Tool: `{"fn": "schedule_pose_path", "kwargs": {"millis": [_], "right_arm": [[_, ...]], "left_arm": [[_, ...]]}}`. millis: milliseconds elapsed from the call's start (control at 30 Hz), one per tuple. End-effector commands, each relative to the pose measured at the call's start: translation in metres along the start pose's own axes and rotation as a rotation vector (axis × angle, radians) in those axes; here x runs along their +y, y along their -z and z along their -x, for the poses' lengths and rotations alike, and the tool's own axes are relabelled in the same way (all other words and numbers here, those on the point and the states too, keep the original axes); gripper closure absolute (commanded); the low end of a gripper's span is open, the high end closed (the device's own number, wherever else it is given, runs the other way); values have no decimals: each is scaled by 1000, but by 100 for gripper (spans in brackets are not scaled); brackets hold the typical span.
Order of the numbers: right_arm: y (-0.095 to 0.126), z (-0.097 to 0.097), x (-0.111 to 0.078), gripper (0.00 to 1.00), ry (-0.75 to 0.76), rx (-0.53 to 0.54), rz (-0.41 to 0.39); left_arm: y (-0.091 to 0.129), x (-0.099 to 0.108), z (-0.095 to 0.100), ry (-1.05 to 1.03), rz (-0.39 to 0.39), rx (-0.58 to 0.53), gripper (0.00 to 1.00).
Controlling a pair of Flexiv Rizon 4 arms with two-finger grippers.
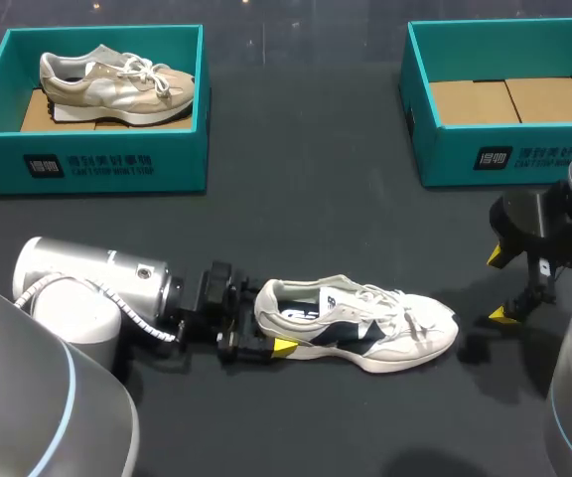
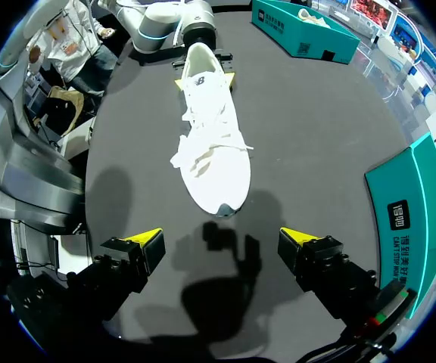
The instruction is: Take the shoe out of the shoebox, open the shoe tongue, remove and reinsert the insole, then place the shoe into the shoebox
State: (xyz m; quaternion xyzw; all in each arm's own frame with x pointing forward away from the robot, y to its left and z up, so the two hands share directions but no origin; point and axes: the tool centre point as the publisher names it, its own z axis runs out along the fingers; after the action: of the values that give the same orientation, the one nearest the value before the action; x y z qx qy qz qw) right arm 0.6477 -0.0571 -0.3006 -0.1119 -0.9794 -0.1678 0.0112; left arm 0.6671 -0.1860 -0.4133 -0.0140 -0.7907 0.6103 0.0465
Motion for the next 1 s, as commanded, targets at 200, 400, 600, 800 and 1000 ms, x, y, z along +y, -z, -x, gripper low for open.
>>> {"fn": "schedule_pose_path", "kwargs": {"millis": [200,400,600,800,1000], "right_arm": [[6,-12,20,0,-197,-6,-45],[11,-39,52,0,-431,-58,-69],[13,-61,91,0,-626,-104,-135],[8,-84,119,0,-868,-171,-155],[7,-87,126,0,-882,-184,-169]], "left_arm": [[-3,2,2,0,3,-3,100],[-3,2,2,0,3,-3,100],[-3,2,2,0,3,-3,100],[-3,2,2,0,3,-3,100],[-3,2,2,0,3,-3,100]]}}
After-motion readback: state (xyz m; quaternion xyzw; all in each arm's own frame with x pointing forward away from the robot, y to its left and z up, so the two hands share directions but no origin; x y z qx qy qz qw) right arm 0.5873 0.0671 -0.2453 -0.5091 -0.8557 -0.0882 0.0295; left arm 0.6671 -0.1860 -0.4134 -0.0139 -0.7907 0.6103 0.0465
